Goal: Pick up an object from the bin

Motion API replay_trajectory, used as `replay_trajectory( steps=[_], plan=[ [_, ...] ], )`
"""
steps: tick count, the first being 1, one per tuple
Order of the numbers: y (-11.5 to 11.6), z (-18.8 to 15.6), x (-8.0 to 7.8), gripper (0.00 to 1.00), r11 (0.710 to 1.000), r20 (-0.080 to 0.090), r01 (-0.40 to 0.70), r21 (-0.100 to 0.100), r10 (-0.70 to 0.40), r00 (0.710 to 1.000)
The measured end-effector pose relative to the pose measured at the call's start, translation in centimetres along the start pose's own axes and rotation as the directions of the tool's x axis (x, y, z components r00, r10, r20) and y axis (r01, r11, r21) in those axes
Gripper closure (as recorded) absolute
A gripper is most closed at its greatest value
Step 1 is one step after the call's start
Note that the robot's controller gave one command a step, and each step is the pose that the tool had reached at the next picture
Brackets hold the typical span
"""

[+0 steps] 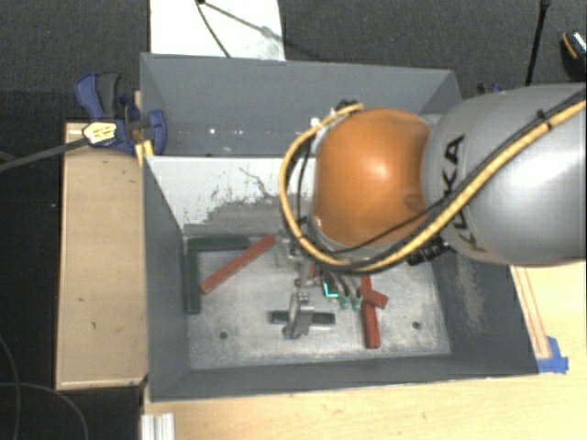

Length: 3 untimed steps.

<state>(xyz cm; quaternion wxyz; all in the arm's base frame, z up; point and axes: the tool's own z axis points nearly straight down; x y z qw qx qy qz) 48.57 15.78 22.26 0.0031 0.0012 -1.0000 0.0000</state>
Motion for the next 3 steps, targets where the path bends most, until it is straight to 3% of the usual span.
replay_trajectory(
  steps=[1, 2, 3],
  plan=[
    [-3.9, 15.2, -4.8, 0.00, 0.993, 0.001, 0.116, 0.001, -0.116, 0.993],
    [-3.7, 14.8, -4.9, 1.00, 0.994, 0.006, 0.110, 0.000, -0.110, 0.994],
    [-4.3, 0.9, -6.1, 1.00, 0.997, 0.017, 0.073, -0.001, -0.073, 0.997]
  ],
)
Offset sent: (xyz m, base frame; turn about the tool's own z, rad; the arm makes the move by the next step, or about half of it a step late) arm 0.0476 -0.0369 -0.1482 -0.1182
